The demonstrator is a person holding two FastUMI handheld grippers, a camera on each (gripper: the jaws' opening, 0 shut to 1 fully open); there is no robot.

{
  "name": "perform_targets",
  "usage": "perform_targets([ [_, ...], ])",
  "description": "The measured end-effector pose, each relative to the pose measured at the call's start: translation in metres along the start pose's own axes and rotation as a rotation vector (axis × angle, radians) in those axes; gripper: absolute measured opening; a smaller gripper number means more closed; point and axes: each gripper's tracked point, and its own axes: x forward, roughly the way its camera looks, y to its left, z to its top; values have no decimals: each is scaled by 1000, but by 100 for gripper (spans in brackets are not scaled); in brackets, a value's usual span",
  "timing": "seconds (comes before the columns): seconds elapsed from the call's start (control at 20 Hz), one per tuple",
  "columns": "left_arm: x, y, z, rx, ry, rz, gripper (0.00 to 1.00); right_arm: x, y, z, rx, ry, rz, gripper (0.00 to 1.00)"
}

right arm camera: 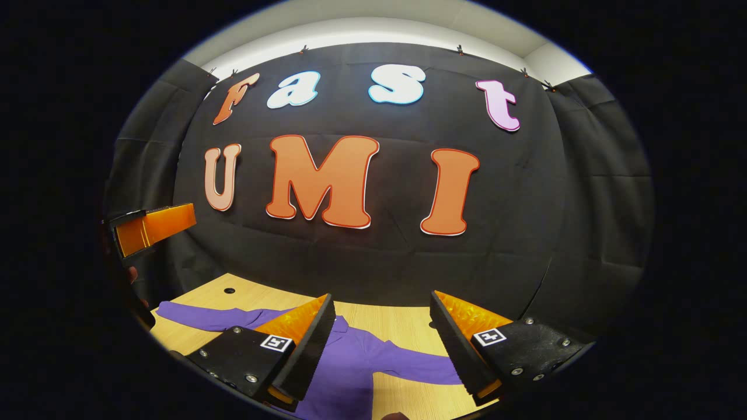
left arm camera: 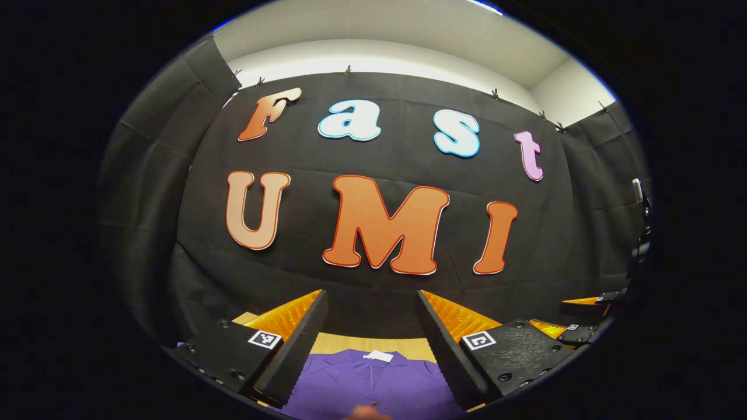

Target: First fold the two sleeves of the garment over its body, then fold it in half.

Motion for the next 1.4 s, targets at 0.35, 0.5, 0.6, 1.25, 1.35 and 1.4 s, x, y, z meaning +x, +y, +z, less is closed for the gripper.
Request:
perform_targets([
  [0.35, -7, -7, 6, 34, -21, 13, 94, 10, -58, -37, 7, 80, -113, 97],
  [0.5, -11, -8, 8, 22, -32, 25, 94, 16, -89, -64, 20, 143, -164, 97],
  [0.6, -16, -6, 10, 19, -43, 42, 94, 22, -111, -89, 34, 198, -196, 97],
  [1.25, -48, -27, 41, 100, -133, 184, 94, 52, -221, -263, 196, 658, -259, 98],
  [1.35, -52, -30, 43, 110, -137, 205, 94, 57, -234, -291, 203, 741, -261, 98],
  [1.4, -54, -30, 43, 115, -138, 217, 94, 60, -242, -298, 194, 760, -264, 98],
])
